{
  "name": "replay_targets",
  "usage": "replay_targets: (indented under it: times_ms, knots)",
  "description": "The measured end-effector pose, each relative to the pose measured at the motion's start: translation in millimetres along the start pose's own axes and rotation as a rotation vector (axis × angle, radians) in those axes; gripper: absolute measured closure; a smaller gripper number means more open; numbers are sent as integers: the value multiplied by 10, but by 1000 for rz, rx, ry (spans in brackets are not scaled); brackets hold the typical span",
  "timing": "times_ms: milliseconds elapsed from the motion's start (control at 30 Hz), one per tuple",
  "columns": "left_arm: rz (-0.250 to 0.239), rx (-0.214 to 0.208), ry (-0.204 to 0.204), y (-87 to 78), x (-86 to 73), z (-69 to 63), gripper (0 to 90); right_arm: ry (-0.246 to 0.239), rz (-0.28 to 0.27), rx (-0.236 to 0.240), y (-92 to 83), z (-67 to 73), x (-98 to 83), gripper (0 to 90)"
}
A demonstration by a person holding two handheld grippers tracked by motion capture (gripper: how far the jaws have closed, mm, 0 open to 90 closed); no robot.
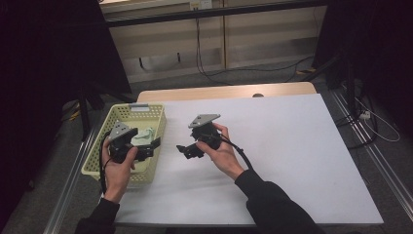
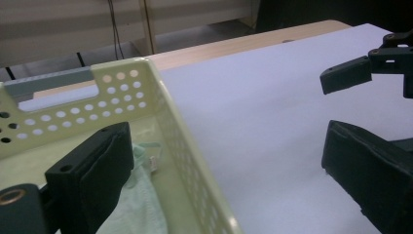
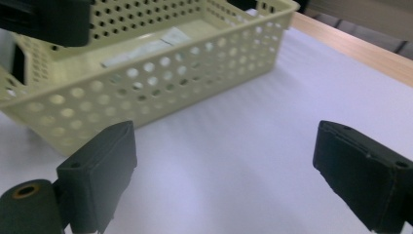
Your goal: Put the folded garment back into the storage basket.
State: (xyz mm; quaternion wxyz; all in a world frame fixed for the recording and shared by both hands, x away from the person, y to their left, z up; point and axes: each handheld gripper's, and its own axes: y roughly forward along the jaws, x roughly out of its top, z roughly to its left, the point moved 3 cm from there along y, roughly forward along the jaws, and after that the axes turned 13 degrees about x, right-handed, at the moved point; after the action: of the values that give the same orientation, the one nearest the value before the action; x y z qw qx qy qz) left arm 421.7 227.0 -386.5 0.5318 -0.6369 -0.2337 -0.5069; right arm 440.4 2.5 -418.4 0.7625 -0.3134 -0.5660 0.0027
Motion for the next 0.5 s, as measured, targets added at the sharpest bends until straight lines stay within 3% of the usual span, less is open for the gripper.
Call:
replay_targets:
  times_ms: [500]
  knots:
    - [-18,-62,27,-23,-50,-357,46,2,3,-67,-321,-40,-176,84]
